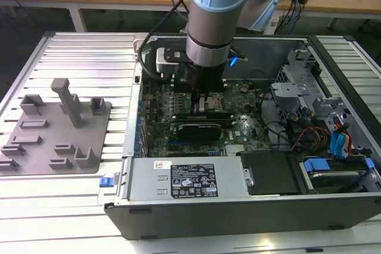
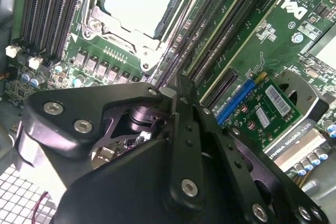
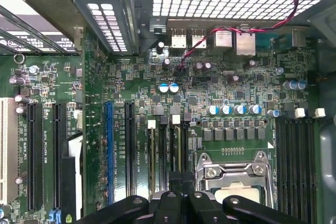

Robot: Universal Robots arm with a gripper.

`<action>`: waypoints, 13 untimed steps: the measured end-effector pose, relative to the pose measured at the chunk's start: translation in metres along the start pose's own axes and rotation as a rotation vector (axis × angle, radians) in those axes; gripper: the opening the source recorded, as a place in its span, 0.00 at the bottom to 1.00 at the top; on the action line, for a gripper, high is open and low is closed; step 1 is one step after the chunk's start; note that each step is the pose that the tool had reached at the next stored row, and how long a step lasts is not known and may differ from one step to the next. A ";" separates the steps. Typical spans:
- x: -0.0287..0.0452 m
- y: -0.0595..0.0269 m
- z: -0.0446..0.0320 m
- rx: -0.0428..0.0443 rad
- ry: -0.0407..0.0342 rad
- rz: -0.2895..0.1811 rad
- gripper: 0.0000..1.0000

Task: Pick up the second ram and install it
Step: 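Press down the second ram until it locks into place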

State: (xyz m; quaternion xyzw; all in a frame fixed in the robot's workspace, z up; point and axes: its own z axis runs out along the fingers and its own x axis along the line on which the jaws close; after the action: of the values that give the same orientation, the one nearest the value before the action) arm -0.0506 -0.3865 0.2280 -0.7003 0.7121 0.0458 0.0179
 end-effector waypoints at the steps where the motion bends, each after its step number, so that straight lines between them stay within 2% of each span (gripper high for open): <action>1: -0.0001 0.0000 0.0003 0.0002 -0.0006 0.000 0.08; 6: -0.0004 -0.0002 -0.0011 0.0015 -0.0019 0.000 0.08; 10: -0.0019 0.0008 -0.0200 0.0002 0.0005 0.000 0.08; 13: -0.0022 0.0009 -0.0231 0.0003 0.0004 0.000 0.08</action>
State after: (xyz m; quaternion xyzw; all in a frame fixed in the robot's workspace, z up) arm -0.0505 -0.3863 0.2512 -0.7003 0.7121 0.0456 0.0179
